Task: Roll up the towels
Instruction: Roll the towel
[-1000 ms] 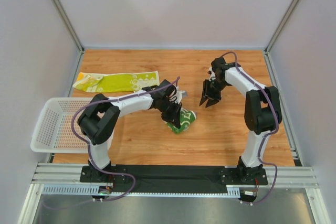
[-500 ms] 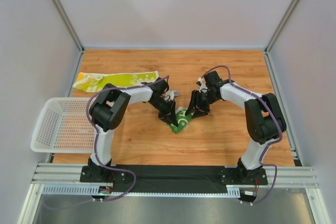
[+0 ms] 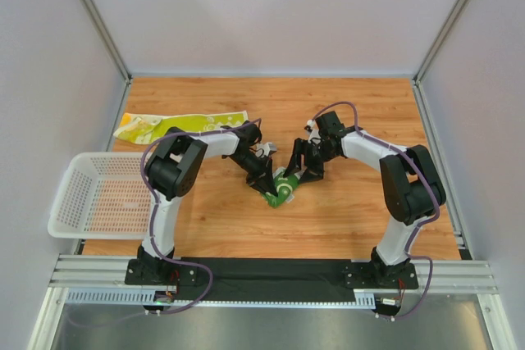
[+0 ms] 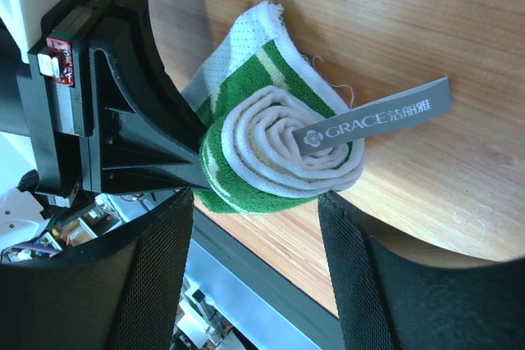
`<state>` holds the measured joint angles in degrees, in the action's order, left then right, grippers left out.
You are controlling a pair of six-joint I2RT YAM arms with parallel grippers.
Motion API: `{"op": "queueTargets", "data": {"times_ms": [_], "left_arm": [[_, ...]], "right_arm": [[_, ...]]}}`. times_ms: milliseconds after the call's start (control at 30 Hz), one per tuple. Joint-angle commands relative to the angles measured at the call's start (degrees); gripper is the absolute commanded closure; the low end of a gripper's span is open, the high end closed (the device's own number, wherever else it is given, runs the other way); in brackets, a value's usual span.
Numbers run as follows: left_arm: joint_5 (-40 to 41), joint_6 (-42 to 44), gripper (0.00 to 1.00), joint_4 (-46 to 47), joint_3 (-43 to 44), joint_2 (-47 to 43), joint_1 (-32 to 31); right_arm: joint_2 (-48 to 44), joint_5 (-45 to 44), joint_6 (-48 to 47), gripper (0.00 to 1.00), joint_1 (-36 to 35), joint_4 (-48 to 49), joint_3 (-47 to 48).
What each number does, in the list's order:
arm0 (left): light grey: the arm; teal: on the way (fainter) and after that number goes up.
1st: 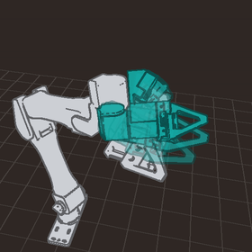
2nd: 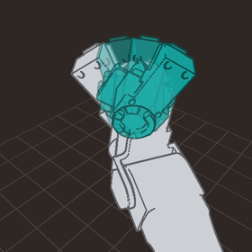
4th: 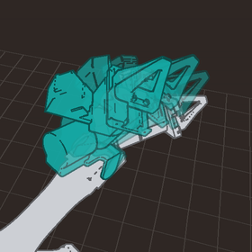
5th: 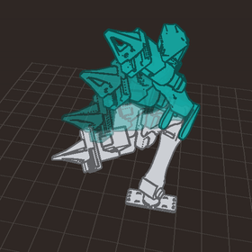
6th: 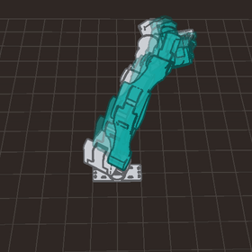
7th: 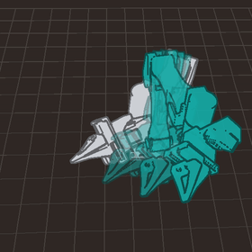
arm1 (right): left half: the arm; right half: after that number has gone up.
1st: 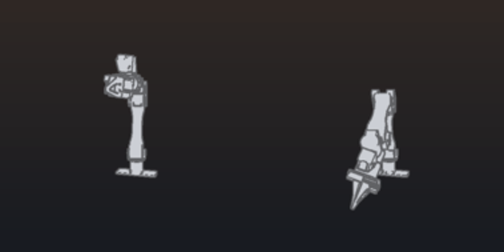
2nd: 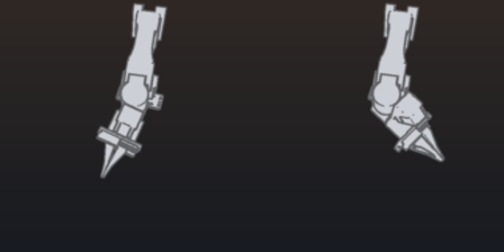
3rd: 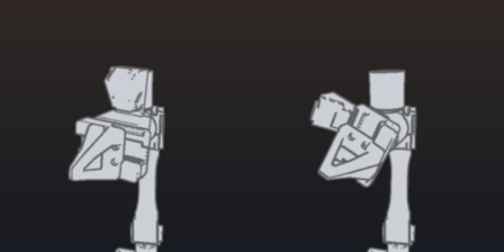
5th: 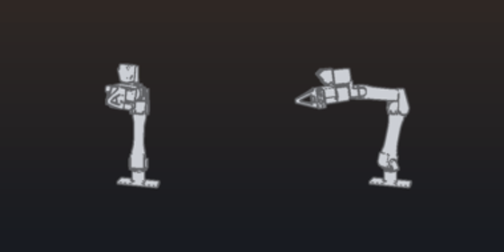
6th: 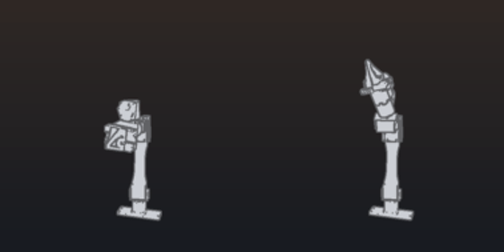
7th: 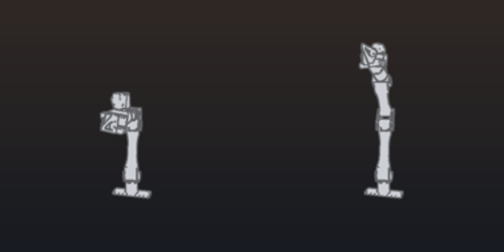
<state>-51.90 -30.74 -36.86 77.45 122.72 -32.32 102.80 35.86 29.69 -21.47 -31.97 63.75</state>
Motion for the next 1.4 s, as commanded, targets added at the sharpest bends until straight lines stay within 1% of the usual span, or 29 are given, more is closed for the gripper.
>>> {"op": "queueTargets", "data": {"times_ms": [0, 100, 300, 533, 600, 700, 733, 767, 800, 833, 867, 900, 967, 1000, 1067, 1100, 1233, 1367], "left_arm": [[4.7, 0.6, 1.0, -3.2, 0.7, 2.4, 0.3], [5.0, 0.7, 1.0, -3.3, 1.0, 2.4, 0.3], [5.2, 1.4, 1.0, -3.1, 1.6, 2.4, 0.3], [5.1, 1.6, 1.0, -2.8, 1.7, 2.0, 0.3], [5.1, 1.5, 1.0, -2.5, 1.7, 1.7, 0.3], [5.1, 1.6, 1.0, -2.3, 1.4, 1.4, 0.3], [5.1, 1.8, 0.99, -2.3, 1.3, 1.4, 0.3], [5.7, 1.9, 0.98, -2.4, 1.0, 1.2, 0.3], [6.8, 2.4, 0.96, -2.6, 0.9, 0.5, 0.3], [8.8, 3.4, 0.92, -3.3, 0.9, -0.2, 0.2], [8.8, 3.4, 0.92, -3.9, 0.9, -0.2, 0.2], [10.9, 4.1, 0.86, -4.5, 1.3, -1.1, 0.2], [12.8, 5.0, 0.79, -6.0, 1.6, -1.8, 0.2], [14.9, 5.5, 0.72, -6.4, 1.9, -2.8, 0.2], [17.0, 6.0, 0.66, -6.9, 1.9, -4.8, 0.1], [18.9, 6.3, 0.66, -7.1, 2.0, -5.5, 0.1], [20.9, 8.7, 0.64, -6.7, 2.4, -8.5, -0.3], [25.3, 10.9, 0.59, -7.6, 3.6, -11.2, -2.0]], "right_arm": [[-0.1, -2.4, -0.8, 0.36, -0.2, 0.3, 0.2], [0.0, -3.2, -1.1, 0.34, -0.1, -2.0, 0.5], [0.3, -4.0, 0.5, 0.33, -0.6, -1.1, -1.3], [4.9, -5.3, 2.0, 0.33, -1.8, -0.6, 1.6], [5.9, -5.4, 1.8, 0.35, -2.4, -0.6, 2.2], [7.0, -5.5, 1.9, 0.5, -2.8, -0.6, 2.7], [7.1, -5.8, 1.9, 0.57, -3.0, -0.9, 2.9], [7.1, -6.4, 1.9, 0.72, -3.0, -1.1, 3.0], [7.1, -6.8, 1.9, 0.76, -2.9, -1.5, 3.1], [7.3, -7.6, 1.5, 0.81, -2.9, -2.7, 3.5], [7.5, -8.1, 1.3, 0.83, -2.9, -2.7, 3.8], [7.6, -8.5, 1.2, 0.84, -2.9, -3.9, 4.0], [8.1, -9.0, 1.1, 0.86, -2.9, -4.9, 4.6], [8.4, -8.9, 1.1, 0.87, -3.0, -6.0, 4.9], [8.9, -8.8, 1.3, 0.88, -3.0, -6.9, 5.5], [9.0, -8.8, 1.4, 0.88, -3.0, -7.3, 5.6], [9.2, -8.7, 1.3, 0.89, -3.0, -8.4, 6.4], [9.8, -8.8, 1.0, 0.89, -3.0, -9.3, 7.1]]}}
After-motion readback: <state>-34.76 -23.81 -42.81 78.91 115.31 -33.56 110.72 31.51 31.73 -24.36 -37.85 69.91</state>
